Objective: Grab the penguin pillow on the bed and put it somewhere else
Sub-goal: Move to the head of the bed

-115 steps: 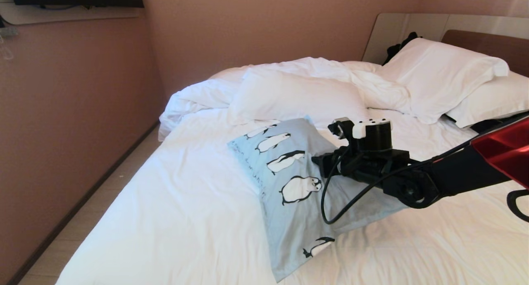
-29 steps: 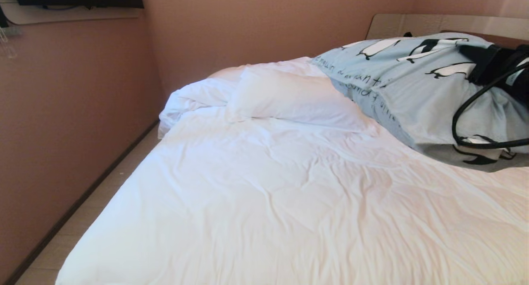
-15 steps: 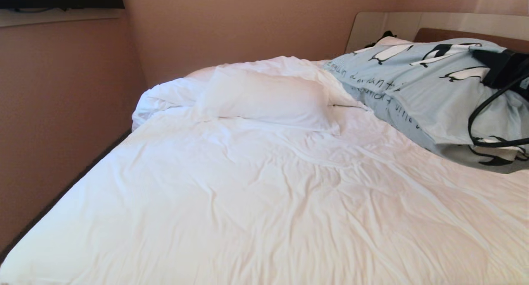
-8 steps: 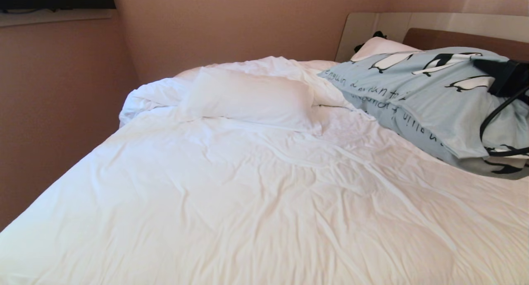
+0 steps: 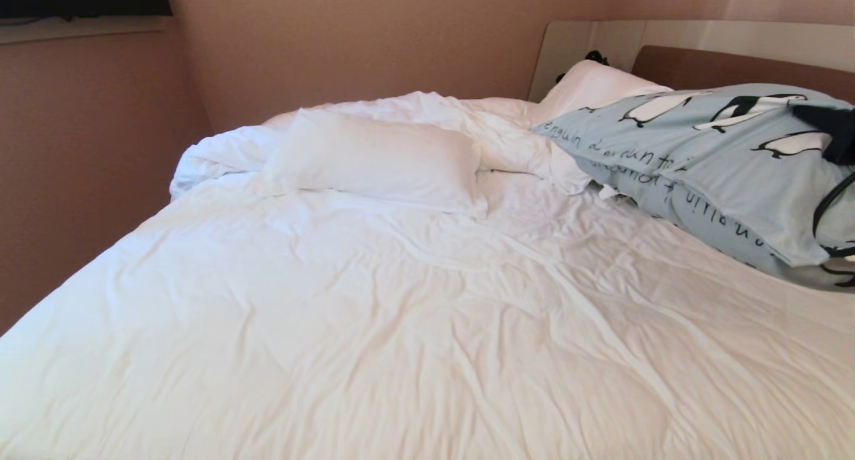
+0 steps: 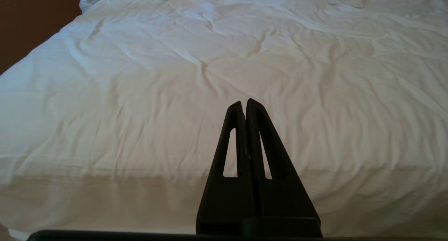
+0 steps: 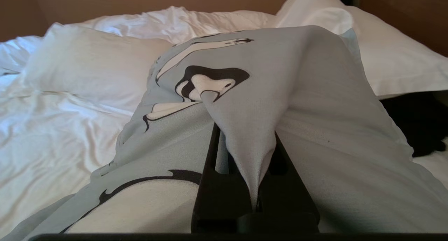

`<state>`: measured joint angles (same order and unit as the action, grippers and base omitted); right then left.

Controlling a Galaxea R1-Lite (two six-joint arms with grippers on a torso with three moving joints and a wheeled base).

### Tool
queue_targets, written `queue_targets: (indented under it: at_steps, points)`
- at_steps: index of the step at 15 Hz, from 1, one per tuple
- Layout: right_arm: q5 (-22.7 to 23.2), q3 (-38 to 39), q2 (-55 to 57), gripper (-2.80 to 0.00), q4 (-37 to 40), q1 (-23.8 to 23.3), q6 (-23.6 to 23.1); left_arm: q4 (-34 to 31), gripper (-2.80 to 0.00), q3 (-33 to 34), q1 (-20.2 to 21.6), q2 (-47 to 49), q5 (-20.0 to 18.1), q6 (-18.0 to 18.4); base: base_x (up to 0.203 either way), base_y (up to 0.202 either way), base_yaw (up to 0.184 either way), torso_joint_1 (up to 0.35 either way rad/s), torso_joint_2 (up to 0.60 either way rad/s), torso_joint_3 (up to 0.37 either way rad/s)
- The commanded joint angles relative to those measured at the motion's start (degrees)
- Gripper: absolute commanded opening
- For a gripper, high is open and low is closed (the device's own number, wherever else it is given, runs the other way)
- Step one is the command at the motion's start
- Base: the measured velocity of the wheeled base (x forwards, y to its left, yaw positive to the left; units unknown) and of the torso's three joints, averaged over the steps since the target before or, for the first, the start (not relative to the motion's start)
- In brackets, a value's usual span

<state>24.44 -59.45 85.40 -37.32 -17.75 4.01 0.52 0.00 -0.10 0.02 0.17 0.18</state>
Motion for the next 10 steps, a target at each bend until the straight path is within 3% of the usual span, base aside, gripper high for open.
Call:
queue_targets:
  at_steps: [1, 10]
  points:
    - [2.8, -0.1, 0.3, -2.8, -0.2, -1.7, 0.1, 0.0, -2.8, 0.0, 0.0, 0.0, 0.0, 0.0, 0.0, -0.195, -0.001, 0.006, 0.0, -0.002]
    - [3.8, -0.9, 2.4, -2.8, -0.7, -4.8, 0.1, 0.0, -2.8, 0.0, 0.0, 0.0, 0.0, 0.0, 0.0, -0.192, 0.001, 0.002, 0.0, 0.002]
